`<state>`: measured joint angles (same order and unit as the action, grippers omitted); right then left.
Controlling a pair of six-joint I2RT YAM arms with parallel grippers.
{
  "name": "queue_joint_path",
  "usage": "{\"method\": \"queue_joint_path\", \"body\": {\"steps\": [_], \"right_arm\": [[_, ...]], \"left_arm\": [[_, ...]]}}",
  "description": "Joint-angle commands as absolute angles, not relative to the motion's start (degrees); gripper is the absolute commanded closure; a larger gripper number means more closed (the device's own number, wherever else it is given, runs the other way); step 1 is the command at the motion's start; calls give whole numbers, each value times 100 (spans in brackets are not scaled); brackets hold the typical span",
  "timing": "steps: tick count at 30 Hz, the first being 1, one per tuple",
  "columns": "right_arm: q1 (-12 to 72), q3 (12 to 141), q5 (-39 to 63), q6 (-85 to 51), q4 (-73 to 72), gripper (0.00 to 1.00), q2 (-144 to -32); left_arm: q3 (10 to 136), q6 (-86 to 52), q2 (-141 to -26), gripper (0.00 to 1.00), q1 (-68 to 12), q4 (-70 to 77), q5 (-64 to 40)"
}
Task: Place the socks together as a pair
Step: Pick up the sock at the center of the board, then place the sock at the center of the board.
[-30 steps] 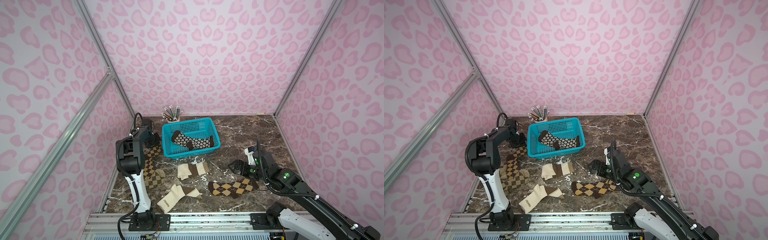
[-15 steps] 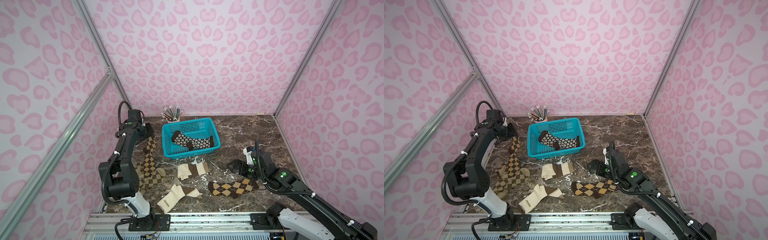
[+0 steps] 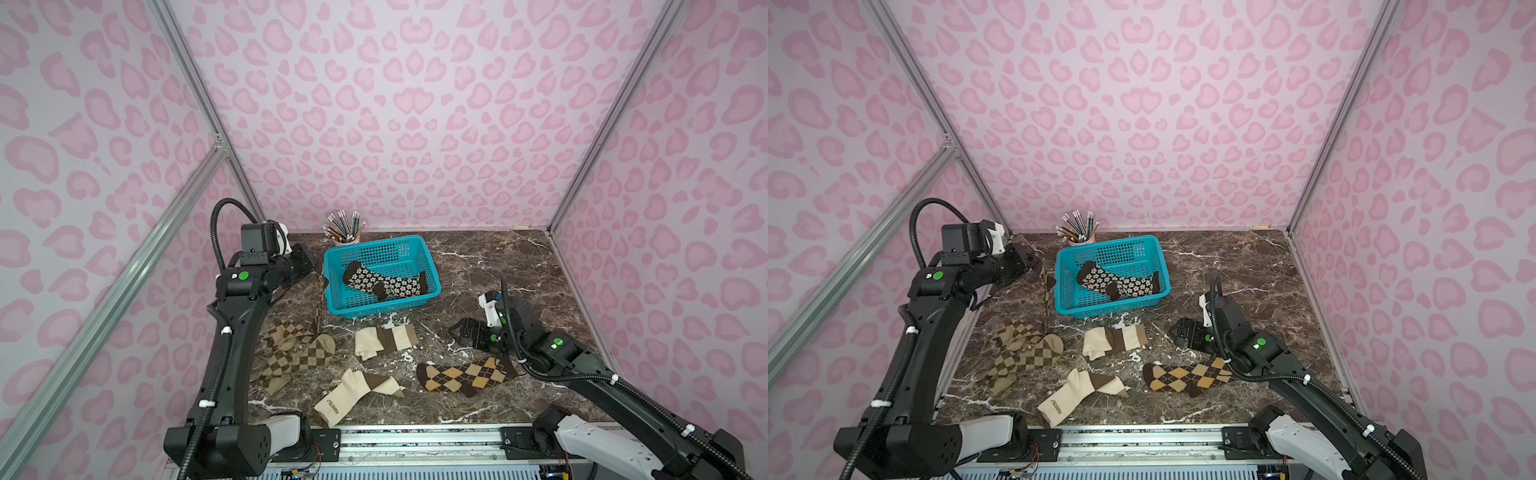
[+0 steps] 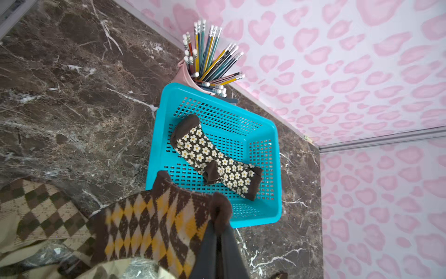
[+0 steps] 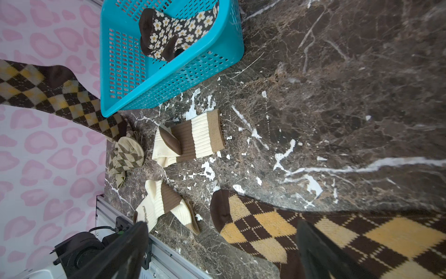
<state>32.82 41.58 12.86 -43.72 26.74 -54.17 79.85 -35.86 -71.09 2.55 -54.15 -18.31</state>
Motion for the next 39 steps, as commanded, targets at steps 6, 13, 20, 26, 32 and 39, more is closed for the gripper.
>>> {"method": "queue_joint_path", "body": {"steps": [6,13,20,26,32,39], "right_arm": [[3249,4218,1405,-4176,2415,0,-5406],[3190,4192,1371,-4175,2568,0,-5207],[3158,4098,1327,-4209,2837,1,-4835],[3144,3965,1238,-4356,3035,0,-4450],[3138,3800,1075,-4562,3375,0,-3987],[3138,3417,1329,-5058,3369,2,-3542]], "left_arm": [[8375,-4267,-6419,97,-270,-6170,-1986],[8357,-5091,-5934,97,-1477,-6458,-1592],[7690,-6508,-5941,97,-3526,-5239,-1004],[6969,-7087,-6728,97,-4541,-3633,-1060],[7563,-6722,-8167,97,-4567,-3115,-1021],[8482,-6463,-9796,97,-4278,-2754,-1064]]}}
